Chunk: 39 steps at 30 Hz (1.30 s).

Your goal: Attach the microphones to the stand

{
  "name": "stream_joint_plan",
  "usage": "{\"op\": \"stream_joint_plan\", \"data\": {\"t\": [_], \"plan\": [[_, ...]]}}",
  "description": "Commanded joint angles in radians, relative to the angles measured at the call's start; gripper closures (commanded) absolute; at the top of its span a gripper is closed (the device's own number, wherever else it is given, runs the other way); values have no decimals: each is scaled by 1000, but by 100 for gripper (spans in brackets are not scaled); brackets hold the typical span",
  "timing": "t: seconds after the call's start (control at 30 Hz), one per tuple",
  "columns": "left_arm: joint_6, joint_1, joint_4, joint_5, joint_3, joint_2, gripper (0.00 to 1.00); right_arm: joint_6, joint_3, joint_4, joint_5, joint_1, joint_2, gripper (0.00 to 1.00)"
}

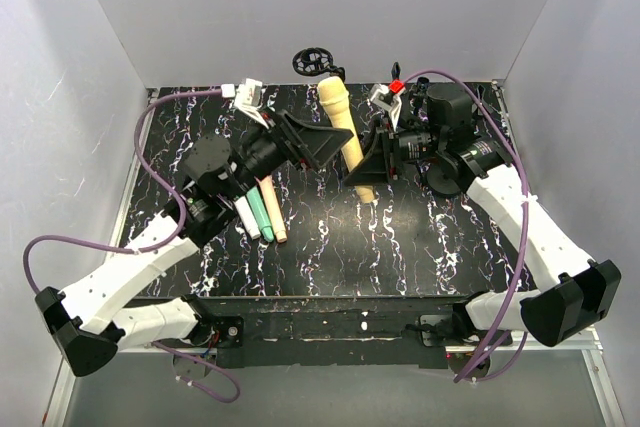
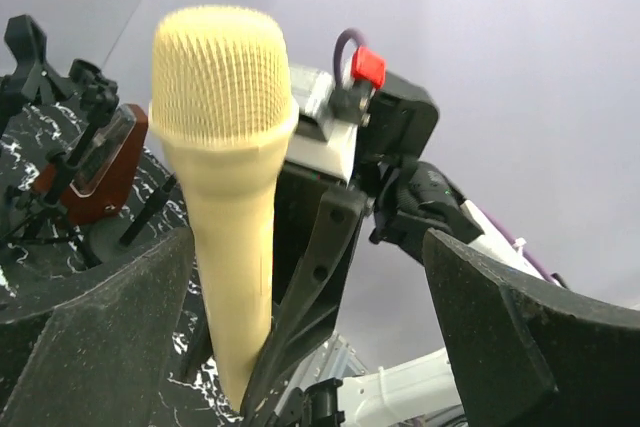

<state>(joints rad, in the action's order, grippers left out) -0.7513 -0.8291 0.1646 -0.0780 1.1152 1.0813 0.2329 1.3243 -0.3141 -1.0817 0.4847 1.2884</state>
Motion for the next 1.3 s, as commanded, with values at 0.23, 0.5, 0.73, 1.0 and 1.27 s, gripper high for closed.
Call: {"op": "stream_joint_plan", "data": {"t": [0.23, 0.5, 0.73, 1.0, 1.27], "plan": [[-19, 36, -315, -169, 193, 92, 9, -228, 70, -120, -150, 0, -17, 99], [-11, 36, -301, -163, 222, 127, 23, -265, 67, -135, -150, 0, -6, 99], [-2, 35, -257, -160, 216, 132, 32, -288, 55, -157, -141, 0, -11, 99], [32, 36, -226, -172, 210, 147, 91, -314, 55, -186, -130, 0, -8, 94], [271, 42, -425, 113, 152, -29, 100, -490, 194, -338, 63, -27, 14, 7]]}}
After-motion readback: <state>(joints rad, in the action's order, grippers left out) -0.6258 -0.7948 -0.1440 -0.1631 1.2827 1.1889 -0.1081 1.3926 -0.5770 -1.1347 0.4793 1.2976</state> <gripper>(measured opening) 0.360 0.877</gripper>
